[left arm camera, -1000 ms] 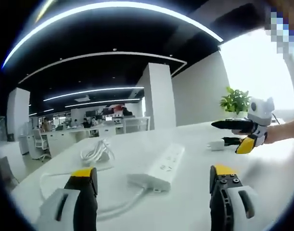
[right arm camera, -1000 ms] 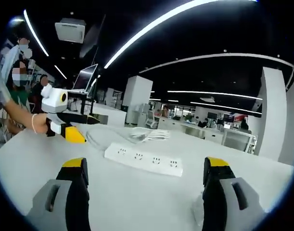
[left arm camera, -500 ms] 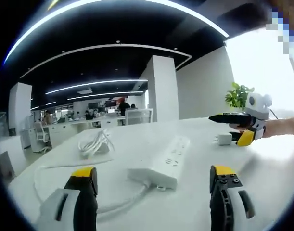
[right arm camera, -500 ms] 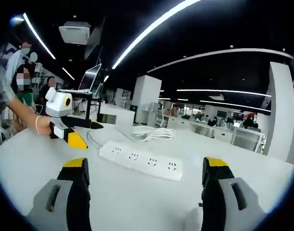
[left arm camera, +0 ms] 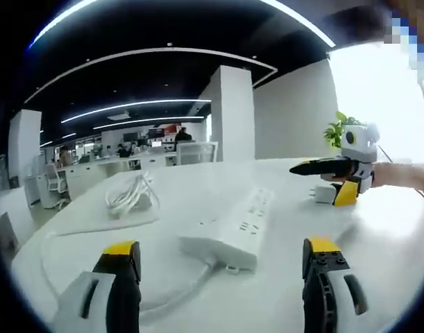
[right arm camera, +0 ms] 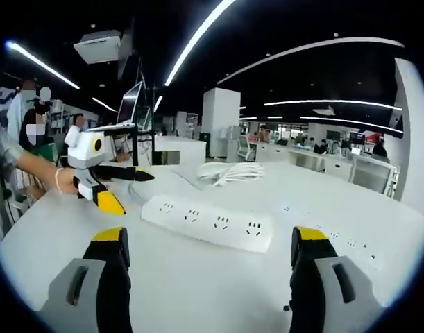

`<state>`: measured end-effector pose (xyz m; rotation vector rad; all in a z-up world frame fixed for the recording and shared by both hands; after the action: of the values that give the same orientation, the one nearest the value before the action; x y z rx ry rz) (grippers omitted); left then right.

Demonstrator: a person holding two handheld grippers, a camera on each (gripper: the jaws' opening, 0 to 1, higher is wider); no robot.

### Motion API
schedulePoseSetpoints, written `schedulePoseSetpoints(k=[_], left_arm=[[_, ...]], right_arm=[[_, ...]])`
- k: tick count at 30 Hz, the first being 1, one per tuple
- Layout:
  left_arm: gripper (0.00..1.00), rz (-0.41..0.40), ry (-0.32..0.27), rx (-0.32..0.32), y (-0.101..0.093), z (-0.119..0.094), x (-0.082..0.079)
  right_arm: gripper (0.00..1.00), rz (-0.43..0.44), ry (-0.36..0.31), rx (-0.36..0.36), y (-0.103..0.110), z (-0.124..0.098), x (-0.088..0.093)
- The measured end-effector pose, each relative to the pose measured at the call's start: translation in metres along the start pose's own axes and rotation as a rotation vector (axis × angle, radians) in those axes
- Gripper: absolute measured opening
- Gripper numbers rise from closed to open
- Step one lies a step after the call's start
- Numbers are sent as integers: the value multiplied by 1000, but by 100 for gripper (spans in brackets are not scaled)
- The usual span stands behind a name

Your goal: Straighten the power strip on the desk, plug the charger into it

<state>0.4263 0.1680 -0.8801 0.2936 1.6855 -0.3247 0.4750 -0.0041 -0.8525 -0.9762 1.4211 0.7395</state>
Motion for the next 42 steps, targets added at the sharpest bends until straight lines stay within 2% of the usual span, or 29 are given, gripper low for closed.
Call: schedulePoseSetpoints(k=[11,15,19,22,26,34,42], left_arm=[[93,15,53,13,0,8,6],[91,14,69,23,-1,10,8],[85,15,81,35,1,14,8],[83,14,78,41,3,18,6],[82,21,104,58,2,24,9],[76,31,135,91,0,33,14],[74,3,145,106,0,41,18]], right_arm=[[93,22,78,-14,-19,13,10],[89,31,102,-14,-26,16,16],[86,36,143,-12,-36,19,24],[83,37,148,-10,-41,20,25],[80,53,158,-13,-46,22,28],[75,61,164,-29,-44,25,38],[71,54,177,-35,-43,30,46]])
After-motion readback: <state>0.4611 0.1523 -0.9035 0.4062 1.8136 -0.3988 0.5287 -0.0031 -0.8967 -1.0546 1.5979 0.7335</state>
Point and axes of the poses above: the point that each gripper's makers call its tool centre point, and the gripper's own axes: z roughly forward along the fingers, y roughly to its left, x roughly out of its underside, the point moved 1 cm from there along -z, roughly backward along the fingers, and after that the axes turned 8 degrees about -y, right-handed, at the moved point
